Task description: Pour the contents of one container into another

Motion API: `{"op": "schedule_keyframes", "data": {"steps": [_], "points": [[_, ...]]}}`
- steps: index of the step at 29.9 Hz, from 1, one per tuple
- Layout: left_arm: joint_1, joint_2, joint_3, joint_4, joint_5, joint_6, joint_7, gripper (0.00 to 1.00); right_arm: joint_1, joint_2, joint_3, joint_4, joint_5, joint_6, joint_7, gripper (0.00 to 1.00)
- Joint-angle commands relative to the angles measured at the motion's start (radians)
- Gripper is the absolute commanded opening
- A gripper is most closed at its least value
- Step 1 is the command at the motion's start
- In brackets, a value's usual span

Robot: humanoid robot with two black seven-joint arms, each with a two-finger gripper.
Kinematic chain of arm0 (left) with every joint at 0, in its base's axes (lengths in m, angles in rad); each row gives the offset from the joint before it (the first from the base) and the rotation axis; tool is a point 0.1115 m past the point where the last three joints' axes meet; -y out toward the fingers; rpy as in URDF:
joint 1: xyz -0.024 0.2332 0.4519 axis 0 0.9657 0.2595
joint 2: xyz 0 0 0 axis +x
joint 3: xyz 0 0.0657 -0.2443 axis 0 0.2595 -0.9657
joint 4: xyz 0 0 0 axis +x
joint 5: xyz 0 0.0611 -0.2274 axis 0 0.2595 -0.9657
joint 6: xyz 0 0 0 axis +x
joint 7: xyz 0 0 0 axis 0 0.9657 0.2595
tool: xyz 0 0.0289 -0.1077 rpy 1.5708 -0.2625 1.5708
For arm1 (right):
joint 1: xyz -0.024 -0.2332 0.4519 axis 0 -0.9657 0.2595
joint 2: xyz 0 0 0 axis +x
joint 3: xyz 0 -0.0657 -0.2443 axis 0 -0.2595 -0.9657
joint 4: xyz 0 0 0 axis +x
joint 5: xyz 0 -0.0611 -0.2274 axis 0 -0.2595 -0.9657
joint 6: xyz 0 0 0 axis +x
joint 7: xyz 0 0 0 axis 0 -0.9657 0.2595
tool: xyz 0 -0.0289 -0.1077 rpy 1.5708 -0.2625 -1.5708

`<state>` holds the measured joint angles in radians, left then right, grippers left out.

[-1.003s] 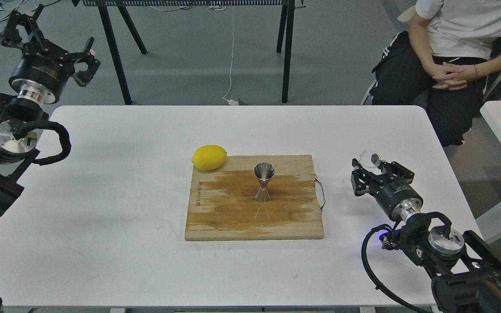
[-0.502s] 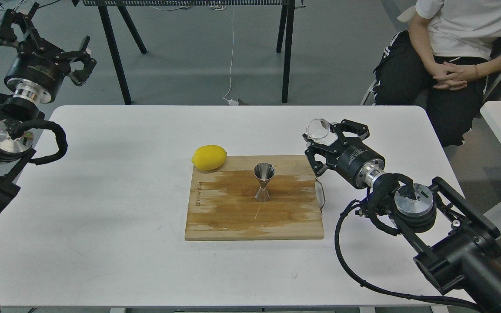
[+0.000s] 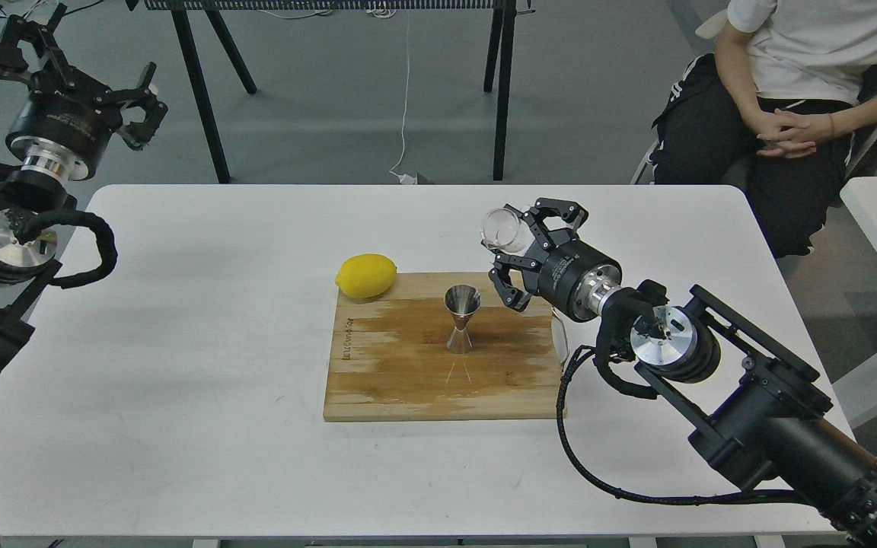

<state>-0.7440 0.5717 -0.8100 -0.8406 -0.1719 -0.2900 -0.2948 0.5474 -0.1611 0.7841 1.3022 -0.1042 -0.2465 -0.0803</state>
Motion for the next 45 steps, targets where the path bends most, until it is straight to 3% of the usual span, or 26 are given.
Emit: {"op": "schedule_keyframes", "data": {"steps": [1,12,45], "points": [[0.002,0.002,0.000,0.000,0.000,0.000,-0.001,1.00,0.009,0.002,-0.020,0.000,-0.092,-0.025,0.010,0.35],[0.002,0.000,0.000,0.000,0.000,0.000,0.000,1.00,0.054,0.000,-0.114,0.005,-0.121,-0.025,0.013,0.35],[0.002,0.000,-0.012,0.002,-0.003,0.000,-0.007,1.00,0.077,-0.011,-0.286,0.002,-0.515,-0.047,0.056,0.35]]}}
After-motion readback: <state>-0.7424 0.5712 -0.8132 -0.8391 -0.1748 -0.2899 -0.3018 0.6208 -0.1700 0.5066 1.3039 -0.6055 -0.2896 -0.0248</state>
